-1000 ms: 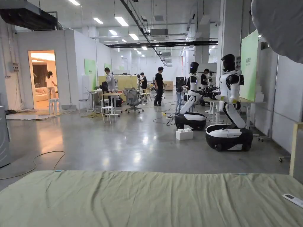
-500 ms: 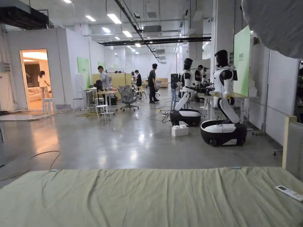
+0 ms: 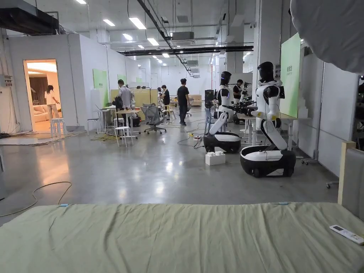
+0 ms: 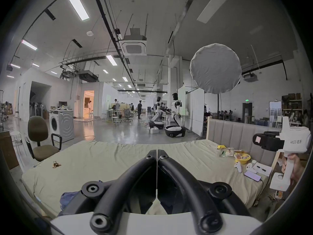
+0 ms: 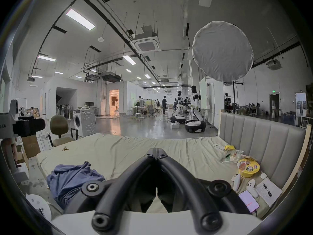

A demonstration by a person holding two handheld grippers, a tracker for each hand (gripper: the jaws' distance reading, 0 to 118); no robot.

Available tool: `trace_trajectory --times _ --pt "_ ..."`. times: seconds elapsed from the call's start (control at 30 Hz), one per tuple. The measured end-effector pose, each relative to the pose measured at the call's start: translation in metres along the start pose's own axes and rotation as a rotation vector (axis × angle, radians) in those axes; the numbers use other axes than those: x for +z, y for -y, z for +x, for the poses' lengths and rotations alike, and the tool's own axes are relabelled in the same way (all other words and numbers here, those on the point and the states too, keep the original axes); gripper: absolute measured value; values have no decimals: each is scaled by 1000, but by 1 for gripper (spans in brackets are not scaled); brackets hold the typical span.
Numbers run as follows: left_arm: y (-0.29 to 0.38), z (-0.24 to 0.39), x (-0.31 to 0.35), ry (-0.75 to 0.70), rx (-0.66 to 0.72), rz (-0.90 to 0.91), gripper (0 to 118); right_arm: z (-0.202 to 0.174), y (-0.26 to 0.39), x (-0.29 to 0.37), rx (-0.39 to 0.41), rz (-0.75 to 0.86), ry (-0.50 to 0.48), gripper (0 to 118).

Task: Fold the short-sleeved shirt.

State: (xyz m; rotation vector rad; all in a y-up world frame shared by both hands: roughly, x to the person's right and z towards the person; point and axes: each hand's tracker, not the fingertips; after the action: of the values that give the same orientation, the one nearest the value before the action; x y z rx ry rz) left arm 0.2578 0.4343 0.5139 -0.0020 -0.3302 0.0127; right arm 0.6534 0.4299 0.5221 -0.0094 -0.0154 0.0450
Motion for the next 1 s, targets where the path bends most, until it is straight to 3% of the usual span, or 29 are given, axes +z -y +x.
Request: trace_trajectory --times 0.2,1.0 --pt "0 2 -1 6 -5 -7 0 5 4 0 -50 -16 -8 0" --pt "4 -6 3 9 13 -37 0 8 13 3 -89 -39 -14 0"
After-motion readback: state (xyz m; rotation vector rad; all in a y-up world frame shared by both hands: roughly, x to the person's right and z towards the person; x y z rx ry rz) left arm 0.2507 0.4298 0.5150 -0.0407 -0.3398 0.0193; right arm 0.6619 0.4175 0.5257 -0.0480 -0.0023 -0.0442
